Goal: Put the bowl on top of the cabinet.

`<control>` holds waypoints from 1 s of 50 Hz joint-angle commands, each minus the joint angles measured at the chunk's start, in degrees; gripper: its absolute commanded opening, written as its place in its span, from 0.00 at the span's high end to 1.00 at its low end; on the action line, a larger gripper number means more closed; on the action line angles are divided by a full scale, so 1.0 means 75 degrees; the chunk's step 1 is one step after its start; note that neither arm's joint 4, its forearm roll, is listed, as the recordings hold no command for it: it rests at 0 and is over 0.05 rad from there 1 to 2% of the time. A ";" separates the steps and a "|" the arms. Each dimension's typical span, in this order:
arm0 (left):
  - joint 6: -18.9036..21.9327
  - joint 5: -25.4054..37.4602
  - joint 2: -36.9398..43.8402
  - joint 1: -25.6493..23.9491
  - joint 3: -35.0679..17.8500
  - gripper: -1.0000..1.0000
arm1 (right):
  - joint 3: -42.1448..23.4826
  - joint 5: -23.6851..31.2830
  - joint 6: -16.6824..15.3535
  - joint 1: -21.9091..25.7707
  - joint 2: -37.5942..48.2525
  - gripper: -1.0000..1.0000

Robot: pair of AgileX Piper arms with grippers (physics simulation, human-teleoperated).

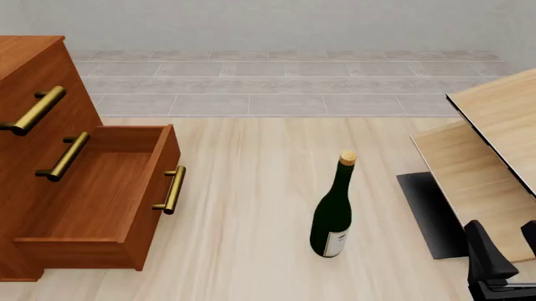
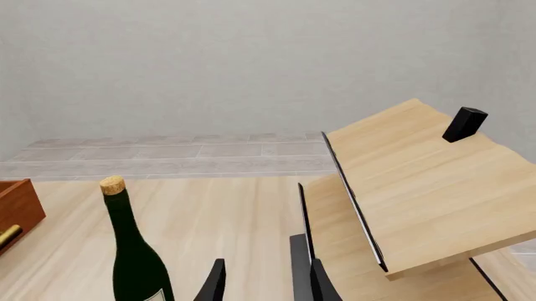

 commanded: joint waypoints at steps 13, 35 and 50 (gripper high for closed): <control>0.0042 -0.0006 0.0305 -0.0038 0.0236 1.00 | 0.0006 -0.0008 0.0004 -0.0002 0.0011 0.00; 0.0291 -0.0003 0.0671 0.0174 0.0192 1.00 | -0.0008 0.0007 -0.0022 0.0010 0.0024 0.00; 0.0354 -0.0025 0.0812 0.0221 0.0244 1.00 | -0.0007 0.0010 -0.0010 0.0003 0.0007 0.00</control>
